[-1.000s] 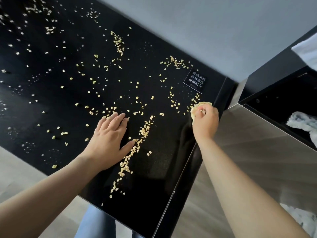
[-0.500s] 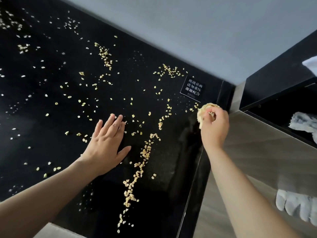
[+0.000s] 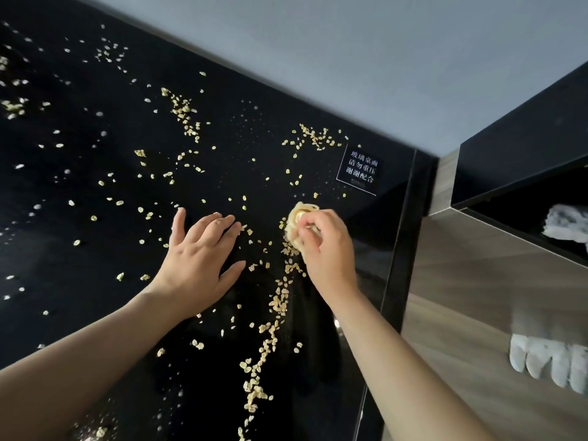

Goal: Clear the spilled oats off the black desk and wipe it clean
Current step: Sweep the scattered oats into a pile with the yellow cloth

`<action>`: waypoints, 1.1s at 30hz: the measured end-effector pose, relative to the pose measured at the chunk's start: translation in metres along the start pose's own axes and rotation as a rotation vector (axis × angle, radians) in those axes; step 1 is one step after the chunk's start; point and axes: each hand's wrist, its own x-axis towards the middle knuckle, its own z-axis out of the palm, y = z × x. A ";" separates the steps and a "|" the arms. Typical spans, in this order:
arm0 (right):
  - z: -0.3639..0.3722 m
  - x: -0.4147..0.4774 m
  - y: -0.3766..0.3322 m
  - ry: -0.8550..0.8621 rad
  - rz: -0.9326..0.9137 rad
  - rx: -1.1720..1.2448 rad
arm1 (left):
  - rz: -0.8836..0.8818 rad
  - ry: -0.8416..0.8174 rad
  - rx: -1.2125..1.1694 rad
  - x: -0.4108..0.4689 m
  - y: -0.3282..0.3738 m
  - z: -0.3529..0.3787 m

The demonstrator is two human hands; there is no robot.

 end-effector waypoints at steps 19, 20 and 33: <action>0.006 0.053 -0.011 0.104 0.112 0.003 | 0.076 0.088 -0.081 0.018 -0.017 -0.004; -0.001 0.052 -0.008 0.195 0.152 0.014 | 0.076 0.094 -0.093 0.021 -0.018 -0.006; 0.016 0.047 -0.006 0.102 0.149 -0.082 | 0.078 0.062 -0.092 0.074 -0.032 -0.018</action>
